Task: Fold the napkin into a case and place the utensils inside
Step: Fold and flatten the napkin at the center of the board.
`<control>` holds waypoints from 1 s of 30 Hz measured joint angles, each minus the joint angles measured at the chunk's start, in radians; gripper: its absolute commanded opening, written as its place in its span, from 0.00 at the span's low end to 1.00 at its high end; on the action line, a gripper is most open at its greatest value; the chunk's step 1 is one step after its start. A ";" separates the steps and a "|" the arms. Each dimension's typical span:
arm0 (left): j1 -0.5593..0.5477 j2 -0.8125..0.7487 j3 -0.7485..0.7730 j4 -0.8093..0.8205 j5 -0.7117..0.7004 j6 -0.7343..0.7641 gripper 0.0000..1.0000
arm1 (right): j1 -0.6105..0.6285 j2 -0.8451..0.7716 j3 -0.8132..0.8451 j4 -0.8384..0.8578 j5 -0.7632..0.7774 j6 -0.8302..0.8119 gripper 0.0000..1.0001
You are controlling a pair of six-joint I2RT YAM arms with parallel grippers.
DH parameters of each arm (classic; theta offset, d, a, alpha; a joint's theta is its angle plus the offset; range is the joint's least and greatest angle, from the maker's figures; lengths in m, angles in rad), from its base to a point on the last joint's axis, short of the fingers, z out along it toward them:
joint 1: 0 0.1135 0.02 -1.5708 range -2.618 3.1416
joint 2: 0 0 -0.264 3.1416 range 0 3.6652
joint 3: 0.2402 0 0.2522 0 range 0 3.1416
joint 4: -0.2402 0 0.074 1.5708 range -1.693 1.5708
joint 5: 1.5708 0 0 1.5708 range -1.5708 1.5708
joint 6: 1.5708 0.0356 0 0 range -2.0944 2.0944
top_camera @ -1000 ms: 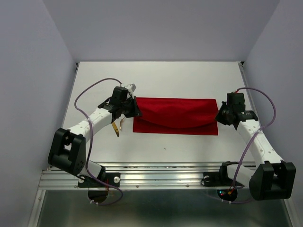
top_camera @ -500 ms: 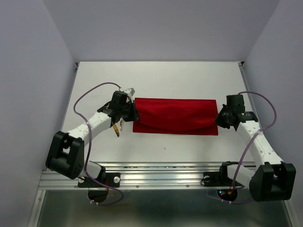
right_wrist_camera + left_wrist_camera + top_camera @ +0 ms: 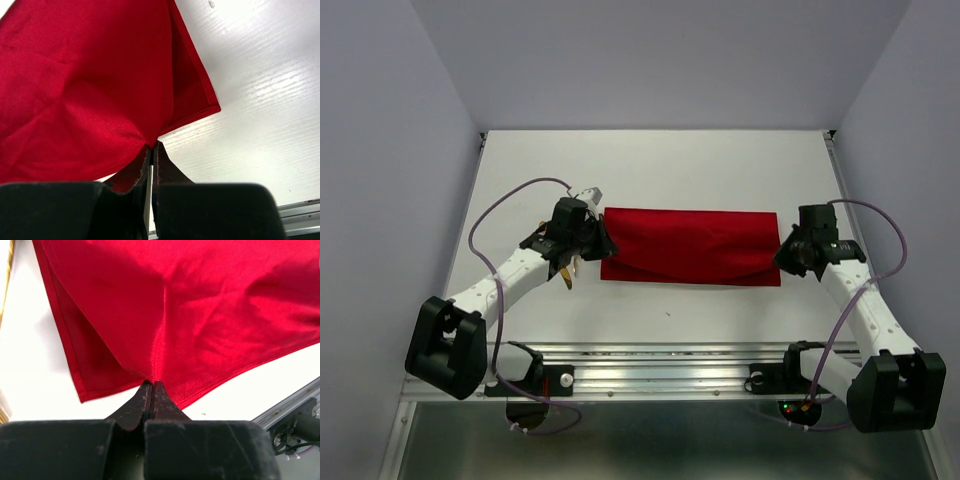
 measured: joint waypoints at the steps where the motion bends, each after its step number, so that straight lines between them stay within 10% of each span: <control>1: -0.003 0.002 -0.011 0.000 -0.003 -0.005 0.00 | 0.000 0.000 -0.005 -0.001 0.000 0.003 0.01; 17: -0.012 0.041 0.005 0.000 -0.019 -0.028 0.00 | 0.000 0.076 0.063 0.002 0.062 -0.013 0.01; 30: 0.004 0.396 0.593 -0.091 -0.063 0.056 0.00 | 0.000 0.391 0.482 0.171 0.131 -0.088 0.01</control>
